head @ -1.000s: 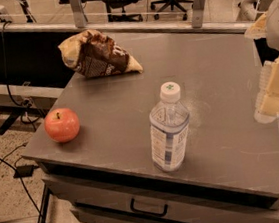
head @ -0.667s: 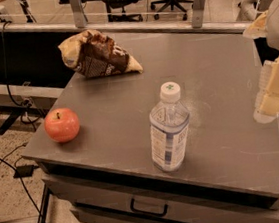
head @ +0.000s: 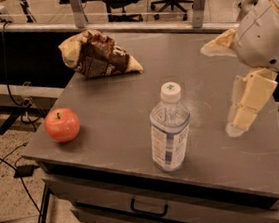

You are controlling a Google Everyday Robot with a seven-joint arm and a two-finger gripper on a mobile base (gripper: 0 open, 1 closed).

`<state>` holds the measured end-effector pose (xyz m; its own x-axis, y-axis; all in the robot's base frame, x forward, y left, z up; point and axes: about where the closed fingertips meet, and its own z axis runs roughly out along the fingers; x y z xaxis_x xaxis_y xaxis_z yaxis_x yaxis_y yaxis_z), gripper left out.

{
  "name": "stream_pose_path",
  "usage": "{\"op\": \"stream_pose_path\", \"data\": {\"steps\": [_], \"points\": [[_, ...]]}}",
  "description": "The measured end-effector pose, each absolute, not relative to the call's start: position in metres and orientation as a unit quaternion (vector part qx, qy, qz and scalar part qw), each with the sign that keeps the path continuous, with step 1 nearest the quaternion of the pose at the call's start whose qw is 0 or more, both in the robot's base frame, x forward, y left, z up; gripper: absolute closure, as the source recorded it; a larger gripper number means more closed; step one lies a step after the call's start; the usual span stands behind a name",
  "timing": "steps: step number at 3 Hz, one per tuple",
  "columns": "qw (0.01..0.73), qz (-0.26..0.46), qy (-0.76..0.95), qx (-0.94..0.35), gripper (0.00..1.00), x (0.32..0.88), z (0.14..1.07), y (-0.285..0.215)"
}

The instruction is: Move blue plastic bottle near brown chip bag

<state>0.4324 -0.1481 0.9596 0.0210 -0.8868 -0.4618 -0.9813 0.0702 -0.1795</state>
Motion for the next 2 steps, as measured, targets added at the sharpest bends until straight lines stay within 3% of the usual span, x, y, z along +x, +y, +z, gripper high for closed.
{"op": "stream_pose_path", "data": {"steps": [2], "points": [[0.253, 0.302, 0.615, -0.683, 0.00, 0.418, 0.928, -0.079]]}}
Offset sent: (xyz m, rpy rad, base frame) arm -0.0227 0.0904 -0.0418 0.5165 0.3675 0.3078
